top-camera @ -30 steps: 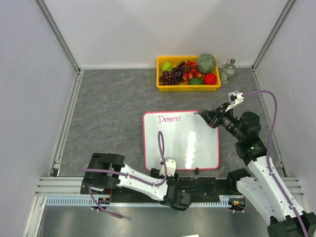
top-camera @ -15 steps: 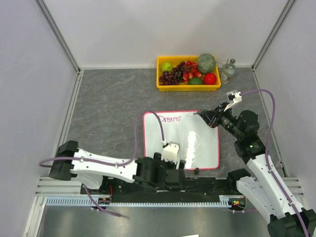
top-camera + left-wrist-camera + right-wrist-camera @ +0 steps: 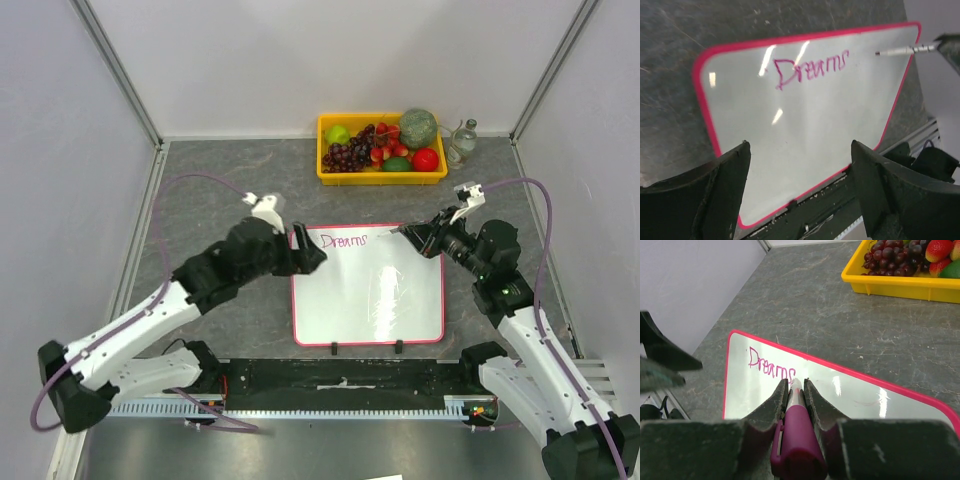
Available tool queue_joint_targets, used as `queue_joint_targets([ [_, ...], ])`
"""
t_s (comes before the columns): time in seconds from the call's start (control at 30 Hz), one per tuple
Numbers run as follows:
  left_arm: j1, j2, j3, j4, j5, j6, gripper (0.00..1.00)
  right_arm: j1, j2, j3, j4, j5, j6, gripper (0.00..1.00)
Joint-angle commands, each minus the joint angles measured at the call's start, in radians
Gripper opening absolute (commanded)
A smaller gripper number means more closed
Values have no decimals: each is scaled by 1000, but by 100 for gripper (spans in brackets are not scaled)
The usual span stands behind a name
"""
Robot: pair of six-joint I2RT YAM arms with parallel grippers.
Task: Write a sentence on the whiteboard
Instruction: Hold the whiteboard at the corner of the board.
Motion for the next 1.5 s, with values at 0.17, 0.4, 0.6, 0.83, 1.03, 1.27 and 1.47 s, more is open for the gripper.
queue_joint_targets([
  [0.17, 577, -107, -163, 119, 603, 173, 87, -3, 25, 24, -6, 9, -55, 0],
  [0.4, 768, -59, -393, 404, 867, 101, 86, -3, 30, 24, -23, 10, -61, 0],
  [0.6, 772, -82, -493, 542, 917, 95, 86, -3, 11, 20, -66, 24, -84, 0],
  [0.83, 772, -113, -537, 602, 920, 90, 85, -3, 7, 28, -103, 19, -103, 0],
  [1.03, 746, -41, -568, 748, 973, 53, 82, -3, 13, 21, -105, 7, -106, 0],
  [1.27, 636, 83, -519, 853, 966, 67, 79, -3, -7, 31, -80, -25, -83, 0],
  [1.47, 627, 182, -503, 935, 1015, 95, 74, 0, -57, 63, -74, -53, -67, 0],
])
